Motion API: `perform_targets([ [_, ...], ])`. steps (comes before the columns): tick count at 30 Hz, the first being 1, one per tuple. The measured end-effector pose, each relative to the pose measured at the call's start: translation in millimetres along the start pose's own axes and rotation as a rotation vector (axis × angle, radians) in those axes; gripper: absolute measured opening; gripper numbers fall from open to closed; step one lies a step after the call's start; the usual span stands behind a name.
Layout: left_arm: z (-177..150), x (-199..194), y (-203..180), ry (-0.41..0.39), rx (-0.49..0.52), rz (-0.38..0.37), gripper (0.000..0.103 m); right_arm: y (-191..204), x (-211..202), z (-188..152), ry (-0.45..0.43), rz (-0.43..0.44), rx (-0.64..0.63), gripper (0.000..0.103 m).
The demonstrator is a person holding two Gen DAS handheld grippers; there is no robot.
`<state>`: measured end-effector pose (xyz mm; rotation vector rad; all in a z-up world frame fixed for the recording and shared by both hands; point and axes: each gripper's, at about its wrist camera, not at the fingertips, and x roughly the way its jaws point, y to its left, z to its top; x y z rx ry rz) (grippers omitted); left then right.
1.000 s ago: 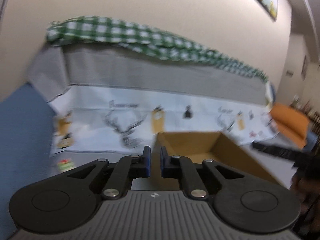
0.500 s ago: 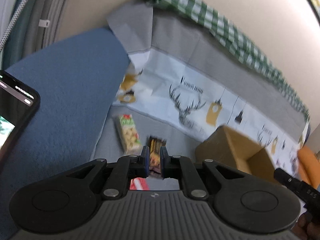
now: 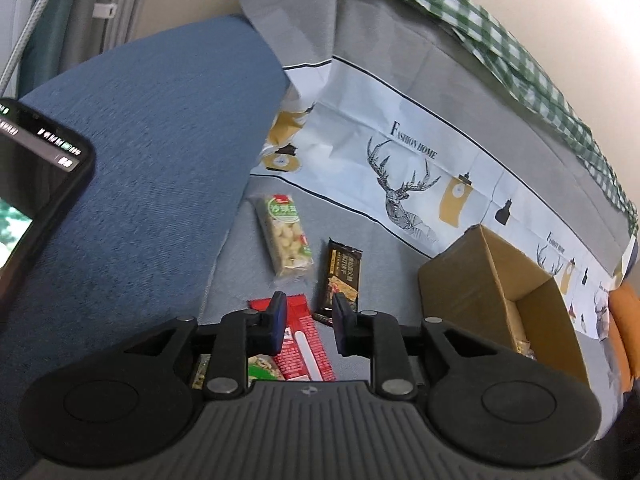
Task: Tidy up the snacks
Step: 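Grasp the long red spicy-strip packet with the right tool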
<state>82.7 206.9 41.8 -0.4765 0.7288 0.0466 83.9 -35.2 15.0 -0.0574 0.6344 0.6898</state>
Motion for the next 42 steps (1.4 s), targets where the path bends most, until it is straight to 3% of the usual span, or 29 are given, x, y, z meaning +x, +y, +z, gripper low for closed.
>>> perform_targets([
  [3, 2.0, -0.2, 5.6, -0.002, -0.025, -0.01, 0.028, 7.3, 24.5, -4.4, 0.065, -0.021, -0.003, 0.034],
  [5, 2.7, -0.5, 7.1, -0.003, -0.028, -0.01, 0.03, 9.4, 41.0, -6.0, 0.102, -0.044, 0.004, 0.048],
  [12, 3.6, 2.2, 8.1, -0.003, -0.029, -0.019, 0.032, 0.5, 85.0, -9.3, 0.167, -0.082, 0.073, 0.064],
  [15, 3.9, 4.3, 9.0, -0.002, -0.034, -0.027, 0.032, 3.3, 102.9, -12.5, 0.209, -0.073, 0.054, 0.075],
  [20, 3.5, 5.1, 8.5, 0.0, -0.031, -0.029, 0.034, 2.6, 111.8, -12.7, 0.206, -0.065, 0.055, 0.084],
  [24, 3.4, 3.6, 7.8, -0.004, -0.034, -0.03, 0.035, -10.1, 114.6, -10.8, 0.227, -0.059, 0.128, 0.084],
  [28, 2.7, 3.1, 5.1, -0.002, -0.013, -0.026, 0.038, -8.3, 114.3, -11.2, 0.236, -0.053, 0.104, 0.084],
  [33, 2.6, 2.1, 5.3, -0.008, -0.005, -0.024, 0.038, -14.5, 112.1, -10.9, 0.234, -0.156, 0.098, 0.077],
  [35, 2.7, 2.5, 5.9, -0.009, -0.009, -0.025, 0.038, -16.4, 113.9, -12.8, 0.252, -0.119, 0.12, 0.077],
  [37, 2.6, 2.9, 5.4, -0.009, -0.007, -0.023, 0.038, -9.6, 116.1, -14.8, 0.264, -0.086, 0.081, 0.076],
  [42, 3.0, 3.1, 6.2, -0.006, -0.005, -0.026, 0.038, 8.0, 120.9, -19.1, 0.267, -0.095, -0.033, 0.076],
])
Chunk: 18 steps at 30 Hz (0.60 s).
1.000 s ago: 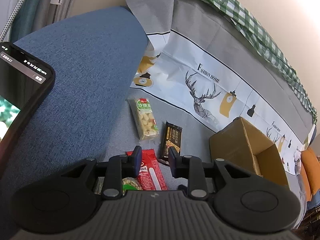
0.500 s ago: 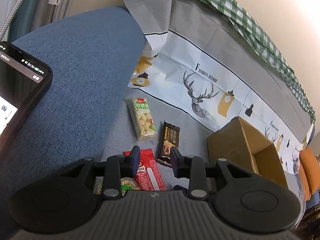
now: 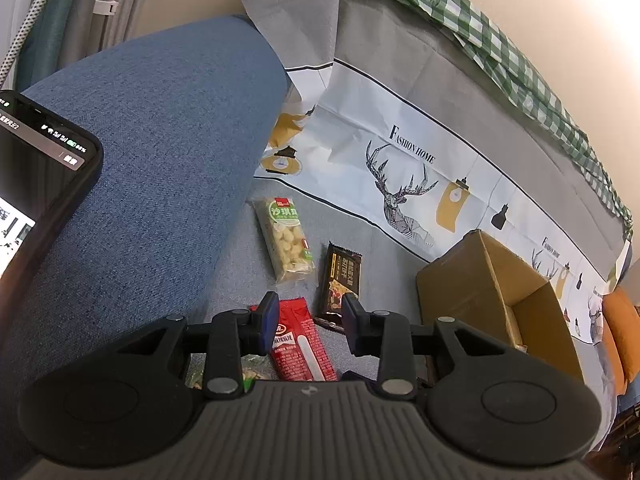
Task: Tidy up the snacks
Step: 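Grasp the long red spicy-strip packet with the right tool, then grasp the round green-label nut cake bag with the left tool while the right tool holds the red strip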
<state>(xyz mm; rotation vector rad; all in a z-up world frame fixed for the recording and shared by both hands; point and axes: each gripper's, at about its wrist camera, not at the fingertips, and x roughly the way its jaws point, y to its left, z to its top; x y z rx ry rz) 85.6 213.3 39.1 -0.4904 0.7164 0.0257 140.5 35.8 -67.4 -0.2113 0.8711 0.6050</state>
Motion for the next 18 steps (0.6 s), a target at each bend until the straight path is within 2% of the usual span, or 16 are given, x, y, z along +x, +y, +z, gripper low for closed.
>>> perform_targets([
  [1, 0.1, 0.1, 0.1, 0.0, 0.0, 0.0, 0.038, 0.2, 0.7, 0.3, 0.001, -0.002, -0.003, 0.075],
  [4, 0.1, 1.1, -0.6, 0.005, 0.006, 0.006, 0.038, 2.3, 0.1, -0.7, -0.004, -0.037, -0.041, 0.053],
  [7, -0.6, 3.9, -4.2, 0.018, 0.019, 0.021, 0.038, -1.1, -5.6, -1.5, -0.003, -0.02, -0.038, 0.043],
  [13, -6.8, 14.7, -13.9, 0.096, 0.053, 0.028, 0.055, -7.3, -35.2, -7.6, -0.012, -0.039, -0.017, 0.037],
  [15, -12.9, 22.6, -23.6, 0.149, 0.122, 0.062, 0.062, -9.8, -48.9, -15.1, -0.013, -0.05, 0.0, 0.036],
  [18, -30.8, 40.3, -42.0, 0.254, 0.276, 0.134, 0.08, -13.5, -62.7, -36.1, 0.002, -0.056, 0.032, 0.036],
])
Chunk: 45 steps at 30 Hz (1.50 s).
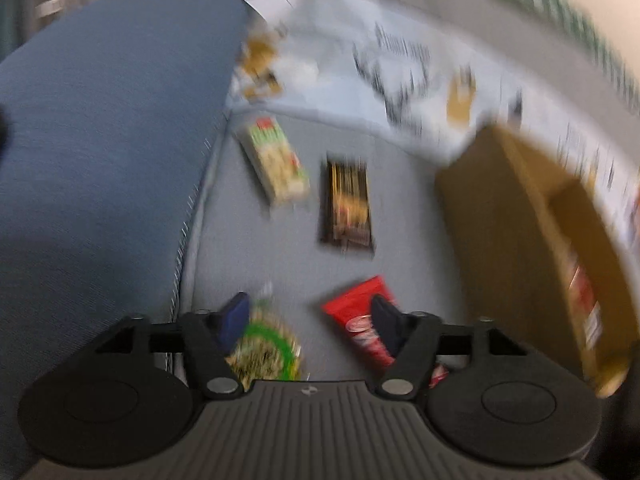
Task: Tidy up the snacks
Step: 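Grasp the round green-label nut cake bag with the left tool while the right tool holds the red strip, then open the left tool on the nut cake bag while the right tool opens on the red strip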
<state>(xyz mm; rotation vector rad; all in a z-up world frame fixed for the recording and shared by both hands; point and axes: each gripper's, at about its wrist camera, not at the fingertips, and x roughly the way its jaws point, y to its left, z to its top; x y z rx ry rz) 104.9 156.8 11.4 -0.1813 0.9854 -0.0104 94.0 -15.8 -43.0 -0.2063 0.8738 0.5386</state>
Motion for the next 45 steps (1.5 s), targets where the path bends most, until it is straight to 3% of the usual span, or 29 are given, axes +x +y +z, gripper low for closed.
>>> perform_targets([
  [1, -2.7, 6.3, -7.8, 0.031, 0.049, 0.028, 0.085, -1.6, -2.6, -7.4, 0.022, -0.005, 0.008, 0.036],
  [4, -10.9, 26.6, -27.2, 0.099, 0.179, 0.181, 0.086, -6.4, -15.5, -24.4, 0.01, 0.024, 0.059, 0.036],
  [6, -15.1, 37.9, -31.0, 0.135, 0.218, 0.235, 0.086, -6.3, -18.9, -36.8, 0.001, 0.009, 0.046, 0.036],
  [9, -20.8, 52.5, -32.7, 0.194, 0.258, 0.292, 0.086, -9.2, -15.8, -50.6, 0.023, 0.006, 0.043, 0.037],
  [11, -26.0, 63.7, -35.5, 0.238, 0.299, 0.318, 0.092, -8.5, -16.5, -52.4, 0.022, -0.003, 0.028, 0.037],
  [14, -25.4, 68.3, -34.3, 0.238, 0.299, 0.314, 0.095, -11.0, -15.5, -53.1, 0.021, 0.008, 0.022, 0.038],
  [16, -23.2, 66.6, -31.2, 0.226, 0.284, 0.316, 0.087, -9.7, -14.0, -53.6, 0.02, 0.005, 0.006, 0.038],
  [17, -22.2, 64.6, -28.8, 0.212, 0.278, 0.335, 0.075, -9.2, -13.5, -53.4, 0.018, 0.005, 0.002, 0.038],
  [21, -17.1, 56.6, -25.6, 0.172, 0.273, 0.352, 0.065, -10.0, -12.6, -52.9, 0.014, 0.013, 0.006, 0.039],
  [23, -17.4, 54.0, -29.3, 0.146, 0.308, 0.362, 0.051, -10.5, -12.4, -52.7, 0.011, 0.016, 0.006, 0.039],
  [24, -16.1, 50.0, -32.9, 0.122, 0.322, 0.363, 0.05, -10.5, -12.4, -52.8, 0.01, 0.017, 0.006, 0.04],
  [26, -14.8, 41.6, -36.8, 0.075, 0.328, 0.362, 0.038, -10.3, -11.6, -52.2, 0.005, 0.016, 0.005, 0.04],
  [30, -9.6, 21.6, -39.1, -0.024, 0.291, 0.31, 0.032, -10.3, -10.4, -51.0, -0.002, 0.015, 0.002, 0.04],
  [33, -4.7, 6.7, -41.6, -0.099, 0.232, 0.219, 0.028, -9.5, -10.7, -51.7, -0.006, 0.012, -0.003, 0.04],
  [34, -3.3, 0.1, -40.5, -0.126, 0.204, 0.179, 0.028, -9.7, -10.5, -51.8, -0.008, 0.011, -0.005, 0.04],
  [37, 1.9, -12.8, -32.2, -0.181, 0.073, -0.034, 0.026, -9.3, -11.0, -52.3, -0.012, 0.01, -0.006, 0.04],
  [41, 5.0, -9.5, -22.9, -0.12, -0.032, -0.188, 0.027, -8.8, -11.3, -52.9, -0.018, 0.007, -0.007, 0.04],
  [45, 6.3, 2.0, -18.2, -0.072, -0.059, -0.081, 0.031, -9.1, -12.0, -53.6, -0.022, 0.009, -0.011, 0.043],
])
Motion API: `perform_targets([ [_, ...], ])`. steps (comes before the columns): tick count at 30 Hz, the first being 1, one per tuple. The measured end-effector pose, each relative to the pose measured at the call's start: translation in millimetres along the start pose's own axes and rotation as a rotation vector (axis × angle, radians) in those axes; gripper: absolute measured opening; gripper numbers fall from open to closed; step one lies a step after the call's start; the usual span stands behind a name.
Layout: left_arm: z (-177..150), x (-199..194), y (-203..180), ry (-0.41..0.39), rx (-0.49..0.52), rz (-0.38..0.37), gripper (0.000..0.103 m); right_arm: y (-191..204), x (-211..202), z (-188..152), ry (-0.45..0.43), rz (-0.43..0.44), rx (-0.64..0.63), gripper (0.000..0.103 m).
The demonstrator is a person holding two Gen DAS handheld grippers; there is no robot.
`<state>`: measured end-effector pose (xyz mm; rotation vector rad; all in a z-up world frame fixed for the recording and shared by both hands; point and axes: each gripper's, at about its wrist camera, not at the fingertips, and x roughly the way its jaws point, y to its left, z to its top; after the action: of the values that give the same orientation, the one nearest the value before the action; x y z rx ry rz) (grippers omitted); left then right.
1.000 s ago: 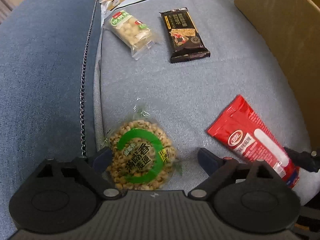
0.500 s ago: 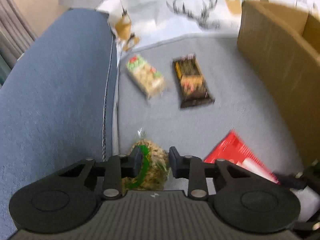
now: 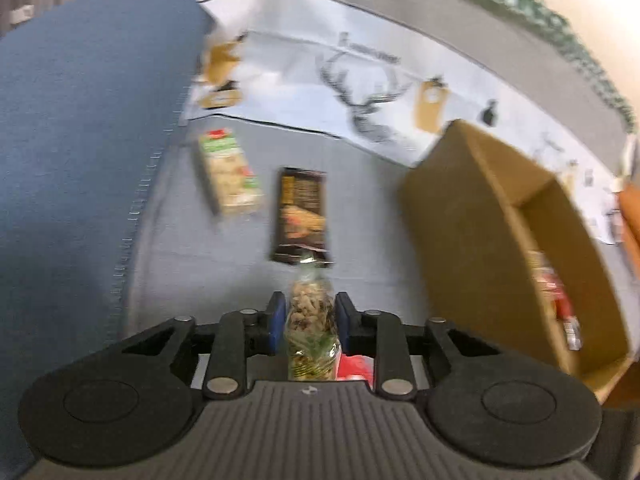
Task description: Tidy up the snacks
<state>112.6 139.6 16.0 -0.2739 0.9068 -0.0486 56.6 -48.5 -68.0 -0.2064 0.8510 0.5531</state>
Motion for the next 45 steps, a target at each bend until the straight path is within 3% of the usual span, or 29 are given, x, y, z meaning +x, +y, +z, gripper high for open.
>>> perform_targets([
  [6, 0.6, 13.8, 10.3, 0.075, -0.031, 0.144, 0.045, 0.4, -1.1, -0.2, -0.001, 0.001, -0.005, 0.047],
  [10, 3.9, 17.7, 11.8, 0.068, -0.022, 0.176, 0.074, -0.1, 0.1, 0.6, -0.001, 0.009, -0.002, 0.052],
  [19, -2.5, 35.7, 0.2, 0.139, 0.037, 0.212, 0.093, 4.8, 5.7, 2.5, -0.009, -0.001, -0.016, 0.068],
  [30, -4.7, 64.2, -10.3, 0.203, 0.114, 0.27, 0.102, 2.7, 14.7, 9.5, -0.025, -0.011, -0.01, 0.071],
  [33, -6.1, 68.5, -10.4, 0.22, 0.122, 0.281, 0.102, 3.7, 15.0, 9.9, -0.032, -0.018, -0.022, 0.059],
  [34, -6.7, 69.6, -9.2, 0.228, 0.116, 0.278, 0.102, 4.0, 14.3, 9.7, -0.037, -0.017, -0.026, 0.05],
  [40, -8.5, 67.7, -3.1, 0.236, 0.087, 0.267, 0.102, 3.9, 7.5, 10.1, -0.057, -0.022, -0.019, 0.044],
  [42, -9.3, 67.9, -3.0, 0.242, 0.09, 0.271, 0.098, 3.2, 4.9, 10.4, -0.061, -0.024, -0.012, 0.044],
  [44, -9.7, 68.0, -2.5, 0.248, 0.088, 0.275, 0.083, 1.8, 5.8, 10.0, -0.048, -0.031, -0.007, 0.044],
  [45, -9.5, 67.8, -1.7, 0.25, 0.083, 0.272, 0.083, 1.0, 6.9, 9.5, -0.037, -0.033, -0.002, 0.044],
])
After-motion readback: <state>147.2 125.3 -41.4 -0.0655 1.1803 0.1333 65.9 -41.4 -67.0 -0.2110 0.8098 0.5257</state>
